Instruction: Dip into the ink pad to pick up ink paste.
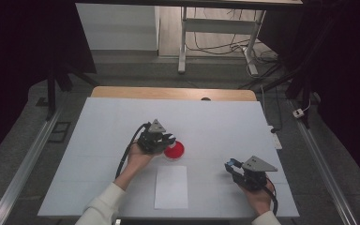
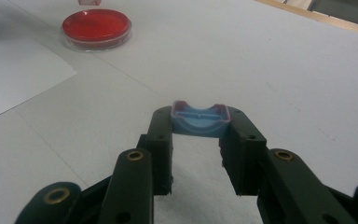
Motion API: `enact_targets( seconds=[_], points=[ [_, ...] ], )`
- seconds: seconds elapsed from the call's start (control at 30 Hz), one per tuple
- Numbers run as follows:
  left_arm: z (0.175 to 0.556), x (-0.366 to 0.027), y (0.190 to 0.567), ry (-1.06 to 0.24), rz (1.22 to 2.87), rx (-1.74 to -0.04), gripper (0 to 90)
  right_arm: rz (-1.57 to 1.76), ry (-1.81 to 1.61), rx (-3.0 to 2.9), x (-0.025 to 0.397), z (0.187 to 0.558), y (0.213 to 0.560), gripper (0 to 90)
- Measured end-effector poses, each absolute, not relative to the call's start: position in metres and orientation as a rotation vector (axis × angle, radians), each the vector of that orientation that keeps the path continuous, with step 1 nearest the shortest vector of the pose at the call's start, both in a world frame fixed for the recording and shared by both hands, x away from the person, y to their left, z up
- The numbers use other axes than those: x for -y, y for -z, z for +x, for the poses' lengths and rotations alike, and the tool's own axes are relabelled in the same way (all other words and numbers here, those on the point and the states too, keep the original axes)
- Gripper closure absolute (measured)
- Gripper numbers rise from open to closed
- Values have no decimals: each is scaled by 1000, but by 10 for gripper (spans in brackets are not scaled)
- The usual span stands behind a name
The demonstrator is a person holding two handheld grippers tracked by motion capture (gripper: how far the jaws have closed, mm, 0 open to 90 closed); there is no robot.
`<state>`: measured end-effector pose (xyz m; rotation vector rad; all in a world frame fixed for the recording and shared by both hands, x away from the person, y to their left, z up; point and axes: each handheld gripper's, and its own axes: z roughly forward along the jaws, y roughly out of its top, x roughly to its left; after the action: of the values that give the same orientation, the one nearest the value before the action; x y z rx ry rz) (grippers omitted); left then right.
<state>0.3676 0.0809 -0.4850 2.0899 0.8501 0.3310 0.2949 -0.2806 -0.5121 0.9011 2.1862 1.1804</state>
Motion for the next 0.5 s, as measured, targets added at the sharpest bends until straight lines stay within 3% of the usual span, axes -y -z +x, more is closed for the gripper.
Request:
enact_targets(
  seconds=[0.5],
  points=[
    [370,-75,499,-337,2128,-862,753,900,-1180,-2189,280,296,512,651]
  ],
)
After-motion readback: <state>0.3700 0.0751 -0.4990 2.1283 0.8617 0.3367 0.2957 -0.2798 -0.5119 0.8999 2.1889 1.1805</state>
